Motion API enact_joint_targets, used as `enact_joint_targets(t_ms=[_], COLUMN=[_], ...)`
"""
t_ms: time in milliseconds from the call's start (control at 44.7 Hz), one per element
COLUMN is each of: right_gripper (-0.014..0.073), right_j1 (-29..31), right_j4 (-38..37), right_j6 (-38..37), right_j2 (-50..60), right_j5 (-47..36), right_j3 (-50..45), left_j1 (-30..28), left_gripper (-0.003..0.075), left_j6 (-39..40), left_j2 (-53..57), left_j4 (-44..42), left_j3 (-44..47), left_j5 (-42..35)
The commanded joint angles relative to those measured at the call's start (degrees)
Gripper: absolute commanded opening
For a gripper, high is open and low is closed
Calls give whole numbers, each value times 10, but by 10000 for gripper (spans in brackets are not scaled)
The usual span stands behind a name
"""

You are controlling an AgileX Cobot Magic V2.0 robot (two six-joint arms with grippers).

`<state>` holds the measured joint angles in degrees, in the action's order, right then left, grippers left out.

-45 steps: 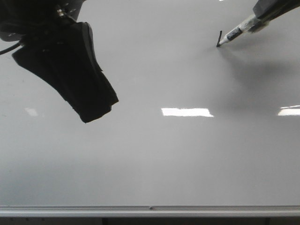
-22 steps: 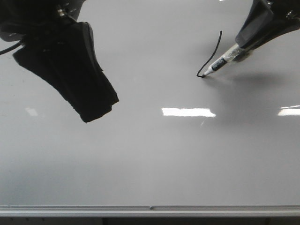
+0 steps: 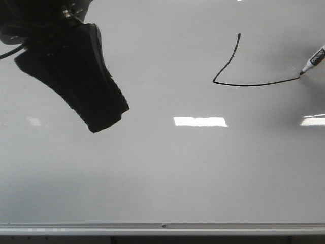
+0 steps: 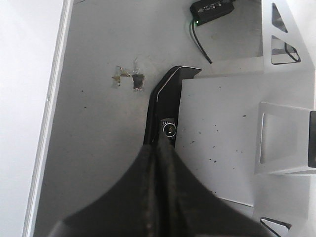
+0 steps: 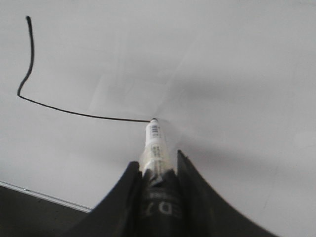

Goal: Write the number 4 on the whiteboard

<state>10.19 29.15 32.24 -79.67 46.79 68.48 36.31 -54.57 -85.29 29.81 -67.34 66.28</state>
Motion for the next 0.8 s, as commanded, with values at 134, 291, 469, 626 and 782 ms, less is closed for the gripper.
enact_joint_targets(t_ms=[134,291,469,626,782], right_gripper=[-62,-62,-62,-62,-62], right_j1=[-60,-85,-85,-85,-85], right_j4=[31,37,44,44,43], right_j6=[8,8,8,8,8], right_j2=[50,29,9,8,1], right_j5=[-21,-58,-77,-94,-96], right_j3=[40,46,46,46,46], left_j1=[3,3,3,3,3], left_gripper=[-20,-20,-20,-20,-20], left_j6=[5,5,5,5,5], left_j2=[23,23,23,23,23], left_j4=[27,27,27,27,27], left_j3=[-17,-17,-17,-17,-17], left_j5=[-6,-6,-6,-6,-6])
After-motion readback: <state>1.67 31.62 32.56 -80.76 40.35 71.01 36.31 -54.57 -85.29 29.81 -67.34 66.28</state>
